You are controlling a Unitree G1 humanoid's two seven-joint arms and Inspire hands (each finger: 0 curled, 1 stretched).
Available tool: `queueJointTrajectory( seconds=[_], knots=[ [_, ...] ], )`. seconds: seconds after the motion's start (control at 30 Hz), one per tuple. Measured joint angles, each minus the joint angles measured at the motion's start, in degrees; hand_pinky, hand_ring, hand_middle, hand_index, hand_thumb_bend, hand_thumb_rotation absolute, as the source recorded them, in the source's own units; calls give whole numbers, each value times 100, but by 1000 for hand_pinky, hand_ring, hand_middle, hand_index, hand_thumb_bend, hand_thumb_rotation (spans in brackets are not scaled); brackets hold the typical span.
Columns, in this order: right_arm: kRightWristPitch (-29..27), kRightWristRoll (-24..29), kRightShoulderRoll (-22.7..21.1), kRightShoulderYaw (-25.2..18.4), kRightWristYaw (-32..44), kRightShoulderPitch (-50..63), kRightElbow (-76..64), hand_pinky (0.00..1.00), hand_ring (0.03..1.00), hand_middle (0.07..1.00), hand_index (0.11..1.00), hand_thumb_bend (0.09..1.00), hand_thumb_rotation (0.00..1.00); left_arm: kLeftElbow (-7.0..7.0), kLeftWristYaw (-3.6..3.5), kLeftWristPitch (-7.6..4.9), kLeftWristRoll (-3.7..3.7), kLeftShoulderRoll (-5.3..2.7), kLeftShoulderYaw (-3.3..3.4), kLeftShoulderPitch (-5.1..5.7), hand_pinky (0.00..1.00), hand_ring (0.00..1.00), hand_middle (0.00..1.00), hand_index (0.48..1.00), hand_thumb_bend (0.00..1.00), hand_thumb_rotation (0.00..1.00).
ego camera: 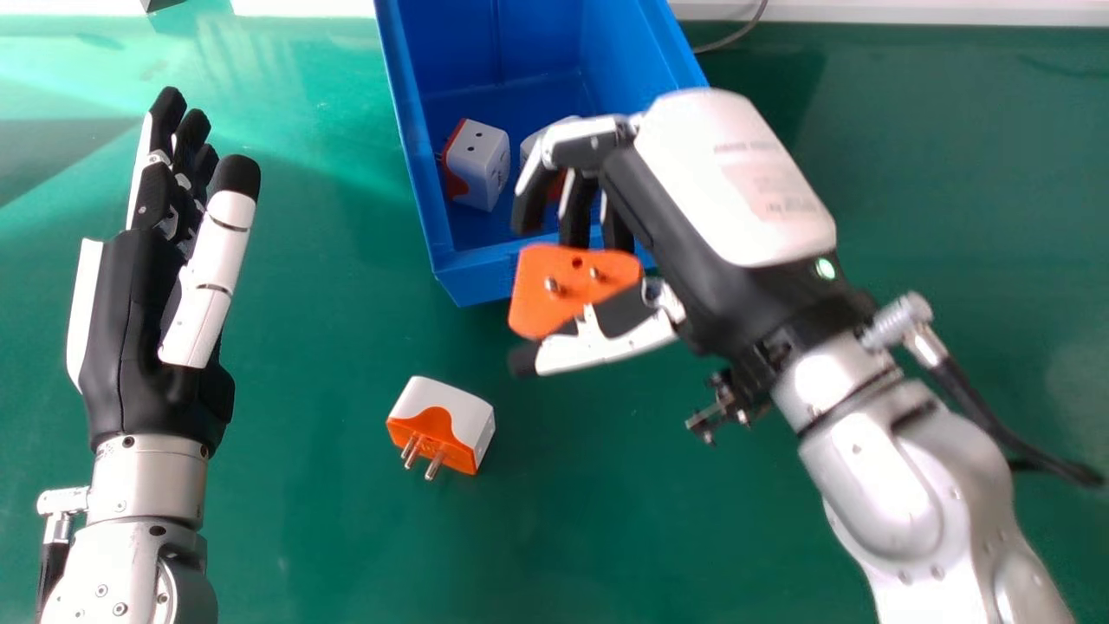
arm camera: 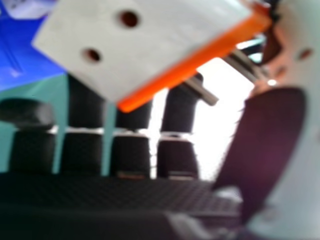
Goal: Pick all objects and put in blue box
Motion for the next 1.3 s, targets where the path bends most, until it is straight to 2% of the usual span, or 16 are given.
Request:
queueJointTrajectory(
  seconds=[0.07,0.17,0.23,0.47,0.7,0.8,1.0,1.2,1.3],
  knots=[
    [10,3,32,-2,-2,-172,187,84,118,177,470,482,131,5,-13,-5,-9,1,6,3,1000,1000,989,973,584,648],
    [85,4,107,6,-4,-467,468,96,134,199,471,482,131,24,-109,-11,-57,13,21,11,1000,1000,991,975,588,646],
    [122,3,153,8,-14,-664,634,105,144,212,472,482,131,29,-147,-18,-59,15,22,14,1000,1000,993,976,588,645],
    [276,-40,322,47,-134,-1283,1262,134,184,259,474,482,130,-22,-154,2,-58,16,21,40,1000,1000,994,986,594,641],
    [389,-43,440,97,-393,-1878,2103,144,205,288,478,483,127,-68,-225,6,-59,26,22,73,1000,1000,998,994,591,635],
    [406,-40,461,143,-485,-2148,2480,163,230,316,482,483,126,-70,-232,7,-52,42,25,78,1000,1000,999,997,591,638],
    [521,-18,603,158,-797,-2872,3563,164,231,313,483,483,127,-73,-256,15,-54,50,22,88,1000,1000,1000,999,591,634],
    [420,-15,669,274,-1303,-3717,4953,241,331,417,488,484,130,-80,-255,18,-61,48,15,94,1000,1000,1000,1000,603,637],
    [212,11,702,367,-1531,-4063,5654,261,353,433,487,486,128,-105,-252,18,-63,41,7,97,1000,1000,1000,1000,603,635]
  ],
)
